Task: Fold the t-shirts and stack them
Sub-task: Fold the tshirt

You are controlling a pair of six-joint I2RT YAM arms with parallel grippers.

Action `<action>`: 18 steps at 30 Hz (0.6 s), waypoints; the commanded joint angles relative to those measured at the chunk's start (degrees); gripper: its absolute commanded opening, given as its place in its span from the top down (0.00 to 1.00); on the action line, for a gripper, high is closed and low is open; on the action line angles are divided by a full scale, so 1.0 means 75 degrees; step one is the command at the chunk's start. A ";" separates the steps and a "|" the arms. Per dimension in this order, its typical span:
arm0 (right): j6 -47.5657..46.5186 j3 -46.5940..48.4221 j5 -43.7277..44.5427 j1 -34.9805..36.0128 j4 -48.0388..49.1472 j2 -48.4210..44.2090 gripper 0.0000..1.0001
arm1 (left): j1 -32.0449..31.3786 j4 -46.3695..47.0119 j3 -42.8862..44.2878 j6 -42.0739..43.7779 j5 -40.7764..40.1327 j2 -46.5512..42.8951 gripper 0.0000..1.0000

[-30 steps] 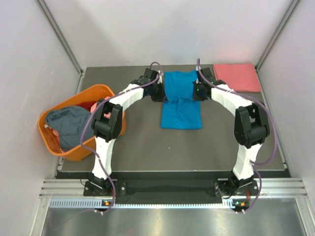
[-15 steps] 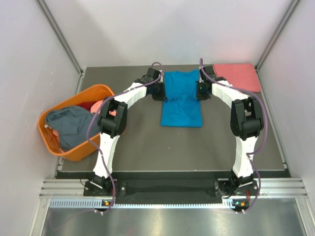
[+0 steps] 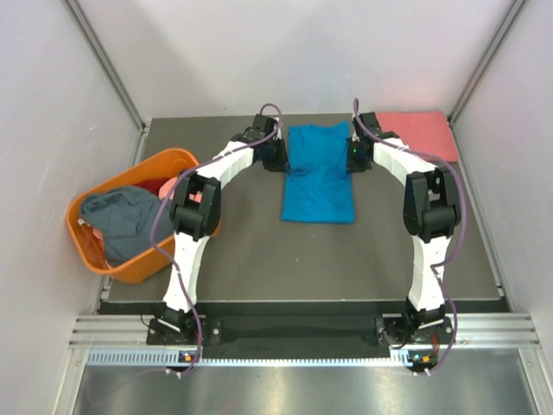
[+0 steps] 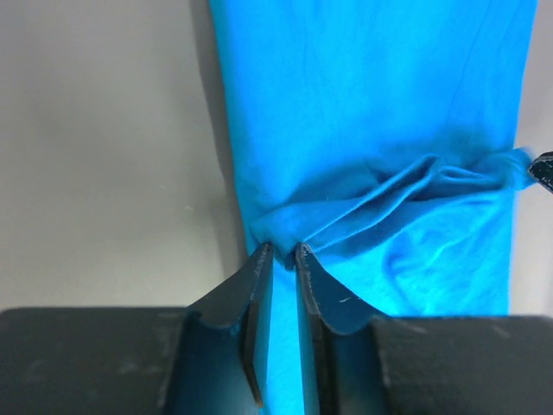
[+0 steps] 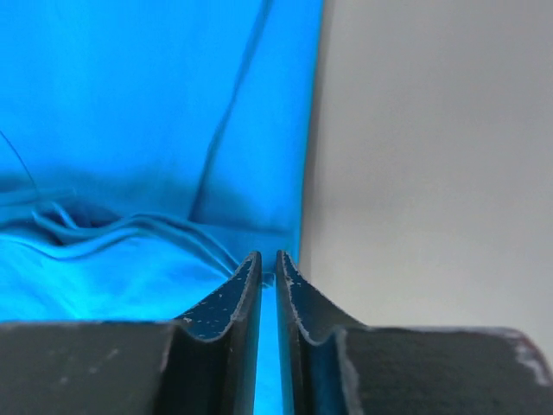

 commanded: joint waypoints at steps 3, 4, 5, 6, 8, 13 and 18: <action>-0.0043 0.1355 -0.0198 -0.0273 -0.0413 0.0160 0.81 | 0.0199 -0.1215 0.1052 0.0417 -0.1921 -0.0290 0.74; -0.0008 0.1439 -0.0175 -0.0308 -0.0602 0.0056 0.77 | 0.0199 -0.1300 0.0867 0.0476 -0.2203 -0.0430 0.73; 0.0016 0.1324 -0.0221 -0.0308 -0.0731 -0.0062 0.74 | 0.0199 -0.1336 0.0714 0.0535 -0.2356 -0.0768 0.70; 0.0004 0.1148 -0.0326 -0.0320 -0.0848 -0.0214 0.68 | 0.0199 -0.1266 0.0527 0.0570 -0.2288 -0.0957 0.69; 0.0039 0.0611 -0.0490 -0.0331 -0.0838 -0.0799 0.66 | 0.0187 -0.0986 -0.0339 0.0559 -0.1647 -0.1588 0.69; 0.0086 -0.1827 -0.1661 -0.0331 -0.0100 -0.2134 0.66 | -0.0059 -0.0269 -0.2284 0.0395 0.0313 -0.2435 0.69; -0.0113 -0.3106 -0.2025 -0.0355 0.0228 -0.2676 0.65 | -0.0340 -0.0141 -0.3130 0.0453 0.0700 -0.2553 0.69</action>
